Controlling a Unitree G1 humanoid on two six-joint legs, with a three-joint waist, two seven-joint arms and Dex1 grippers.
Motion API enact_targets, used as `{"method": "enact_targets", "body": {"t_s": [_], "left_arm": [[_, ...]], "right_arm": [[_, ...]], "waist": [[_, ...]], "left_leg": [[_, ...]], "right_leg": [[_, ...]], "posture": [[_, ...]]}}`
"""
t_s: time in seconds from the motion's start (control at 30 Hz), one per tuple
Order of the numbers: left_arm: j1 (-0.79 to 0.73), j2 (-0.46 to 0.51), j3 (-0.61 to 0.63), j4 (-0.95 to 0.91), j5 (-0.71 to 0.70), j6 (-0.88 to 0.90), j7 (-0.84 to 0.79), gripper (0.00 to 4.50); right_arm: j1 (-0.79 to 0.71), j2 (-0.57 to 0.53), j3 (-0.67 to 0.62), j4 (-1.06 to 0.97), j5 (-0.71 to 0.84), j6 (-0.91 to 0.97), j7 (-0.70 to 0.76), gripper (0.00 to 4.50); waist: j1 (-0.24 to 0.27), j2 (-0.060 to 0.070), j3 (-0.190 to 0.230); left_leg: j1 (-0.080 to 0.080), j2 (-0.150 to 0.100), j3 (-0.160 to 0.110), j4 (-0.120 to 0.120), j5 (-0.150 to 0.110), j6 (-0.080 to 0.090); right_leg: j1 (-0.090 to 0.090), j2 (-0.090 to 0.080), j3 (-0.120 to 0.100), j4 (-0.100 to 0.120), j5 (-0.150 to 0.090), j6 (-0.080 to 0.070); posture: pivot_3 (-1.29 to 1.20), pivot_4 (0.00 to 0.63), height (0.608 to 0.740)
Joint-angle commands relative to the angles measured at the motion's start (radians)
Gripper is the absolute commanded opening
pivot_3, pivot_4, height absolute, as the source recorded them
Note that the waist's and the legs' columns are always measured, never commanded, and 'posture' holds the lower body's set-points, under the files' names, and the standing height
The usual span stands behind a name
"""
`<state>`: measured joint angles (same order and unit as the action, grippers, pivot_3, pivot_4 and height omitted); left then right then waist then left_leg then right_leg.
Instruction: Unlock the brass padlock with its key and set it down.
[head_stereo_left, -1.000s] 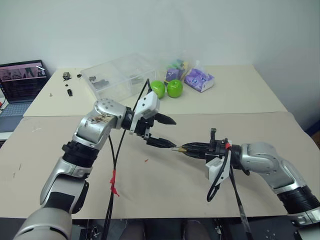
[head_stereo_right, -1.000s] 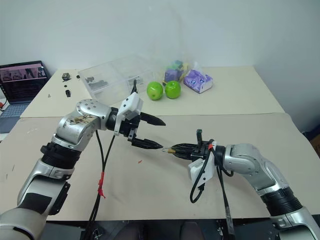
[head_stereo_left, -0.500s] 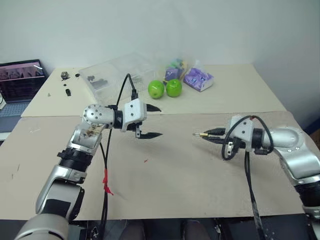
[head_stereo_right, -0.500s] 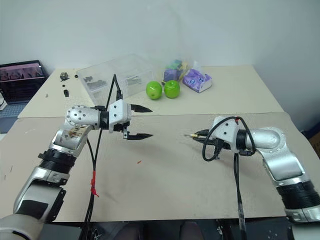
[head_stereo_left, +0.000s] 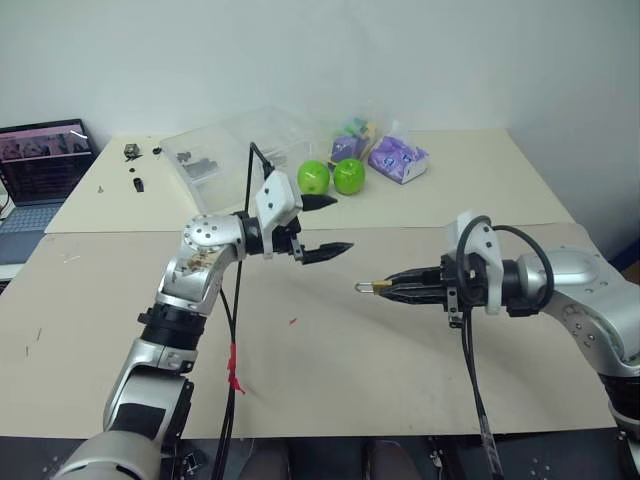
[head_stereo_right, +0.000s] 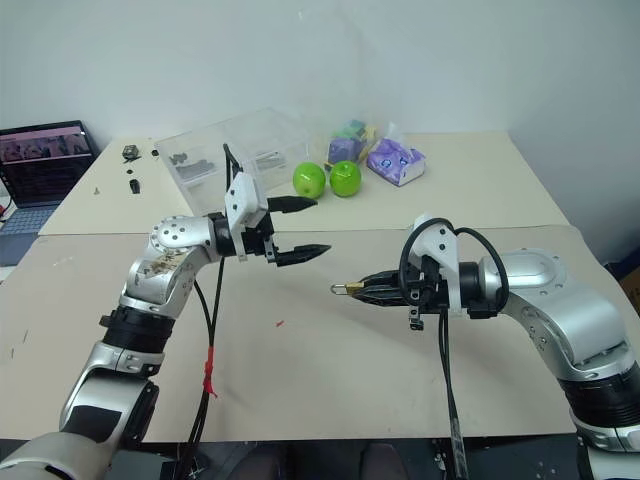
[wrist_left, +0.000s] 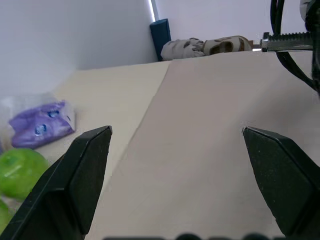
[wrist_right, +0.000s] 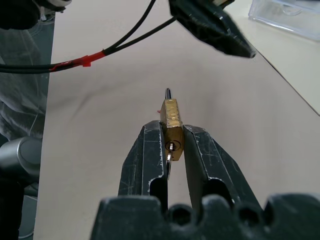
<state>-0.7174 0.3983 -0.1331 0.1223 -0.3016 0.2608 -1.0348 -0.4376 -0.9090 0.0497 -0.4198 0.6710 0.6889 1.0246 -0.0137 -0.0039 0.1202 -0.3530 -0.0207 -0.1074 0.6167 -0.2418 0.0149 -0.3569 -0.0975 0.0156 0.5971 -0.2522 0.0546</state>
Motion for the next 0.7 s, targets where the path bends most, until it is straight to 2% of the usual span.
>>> {"method": "enact_targets", "body": {"t_s": [0.03,0.43,0.47,0.53,0.7], "left_arm": [[0.003,0.005,0.010,-0.083,-0.030,0.068,0.018,4.44],[0.021,0.006,0.026,-0.152,-0.101,0.215,0.020,4.44],[0.017,0.006,0.028,-0.151,-0.105,0.222,0.024,3.93],[0.012,0.007,0.032,-0.150,-0.119,0.241,0.026,3.43],[0.013,0.013,0.027,-0.157,-0.123,0.246,0.023,1.69]], "right_arm": [[-0.022,0.004,-0.042,0.016,-0.020,-0.034,0.003,0.15],[-0.068,0.058,-0.030,0.086,-0.108,-0.078,-0.017,0.15],[-0.072,0.061,-0.031,0.084,-0.107,-0.074,-0.018,0.15],[-0.076,0.064,-0.031,0.080,-0.109,-0.070,-0.019,0.15],[-0.085,0.063,-0.034,0.067,-0.097,-0.056,-0.019,0.15]], "waist": [[0.000,0.000,0.000],[0.000,0.000,0.000],[-0.001,0.000,0.000],[0.000,0.000,0.000],[0.000,0.000,0.000]], "left_leg": [[0.001,0.000,0.000,0.000,0.000,0.000],[0.000,0.000,0.000,0.000,0.000,0.000],[0.000,0.000,0.000,0.000,0.000,0.000],[0.000,0.001,0.000,0.000,0.000,0.000],[0.000,0.001,0.000,0.000,0.000,-0.001]], "right_leg": [[0.000,0.000,0.000,0.000,0.000,0.000],[0.000,0.000,0.000,-0.001,0.000,0.000],[0.000,0.000,0.000,0.000,0.000,0.000],[0.000,0.001,0.000,0.000,0.000,0.000],[0.000,0.001,0.000,-0.001,0.000,0.000]], "posture": [[0.00,0.150,0.740],[0.00,0.150,0.740],[0.00,0.150,0.740],[0.00,0.150,0.740],[0.00,0.150,0.740]]}}
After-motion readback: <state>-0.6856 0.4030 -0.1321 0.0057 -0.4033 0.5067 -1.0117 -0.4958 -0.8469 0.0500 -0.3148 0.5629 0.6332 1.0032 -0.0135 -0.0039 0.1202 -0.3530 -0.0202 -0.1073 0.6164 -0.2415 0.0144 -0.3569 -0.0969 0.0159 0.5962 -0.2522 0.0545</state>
